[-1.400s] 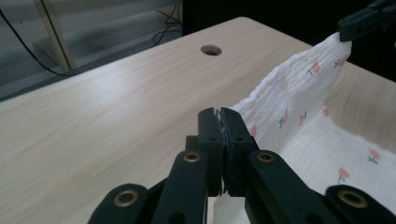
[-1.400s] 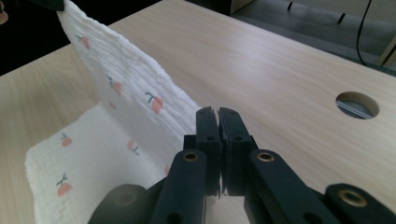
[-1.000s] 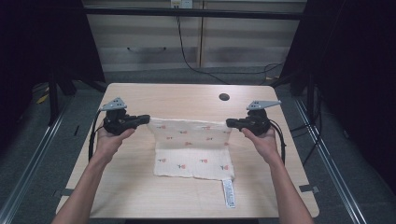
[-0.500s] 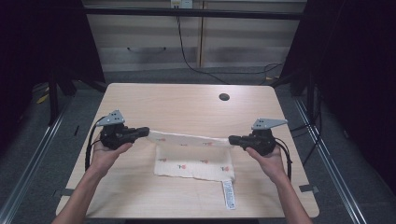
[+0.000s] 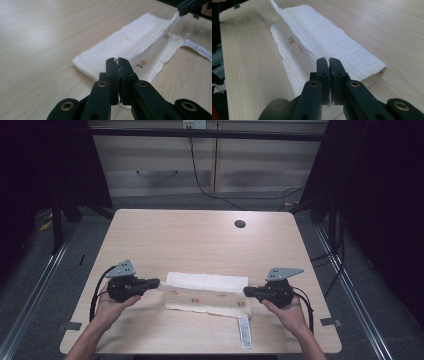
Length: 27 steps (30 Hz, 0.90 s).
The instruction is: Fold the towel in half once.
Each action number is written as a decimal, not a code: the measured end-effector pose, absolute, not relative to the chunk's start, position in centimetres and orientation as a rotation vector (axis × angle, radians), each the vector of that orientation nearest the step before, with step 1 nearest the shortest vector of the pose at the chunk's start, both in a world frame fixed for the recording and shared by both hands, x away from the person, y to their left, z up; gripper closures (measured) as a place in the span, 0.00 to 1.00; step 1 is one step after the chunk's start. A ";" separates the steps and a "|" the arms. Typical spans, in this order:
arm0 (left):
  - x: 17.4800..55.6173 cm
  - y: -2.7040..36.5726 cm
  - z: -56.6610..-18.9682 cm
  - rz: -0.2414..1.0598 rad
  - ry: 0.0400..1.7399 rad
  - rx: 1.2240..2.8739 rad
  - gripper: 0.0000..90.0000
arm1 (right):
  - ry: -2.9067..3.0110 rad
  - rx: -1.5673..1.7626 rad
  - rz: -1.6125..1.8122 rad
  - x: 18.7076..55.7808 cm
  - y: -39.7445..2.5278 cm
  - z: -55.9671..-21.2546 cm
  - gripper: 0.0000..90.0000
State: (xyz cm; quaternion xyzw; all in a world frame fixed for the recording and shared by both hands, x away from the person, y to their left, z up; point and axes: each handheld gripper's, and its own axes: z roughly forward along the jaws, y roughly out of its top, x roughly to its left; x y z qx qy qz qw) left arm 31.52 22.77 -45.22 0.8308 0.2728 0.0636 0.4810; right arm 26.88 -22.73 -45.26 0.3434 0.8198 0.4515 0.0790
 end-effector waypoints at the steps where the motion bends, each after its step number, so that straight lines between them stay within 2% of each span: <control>1: 31.4 22.6 -45.6 0.148 0.659 2.047 0.98 | 2.459 1.031 1.340 26.8 -22.7 -45.4 0.96; 15: 29.7 21.7 -49.3 0.075 0.652 2.185 0.95 | 2.558 1.083 1.250 25.3 -22.8 -48.7 0.92; 21: 29.2 21.8 -49.2 0.066 0.666 2.170 0.86 | 2.566 1.085 1.274 25.0 -23.0 -48.8 0.87; 27: 29.4 22.5 -48.1 0.075 0.675 2.111 0.74 | 2.524 1.078 1.327 25.0 -23.1 -47.8 0.76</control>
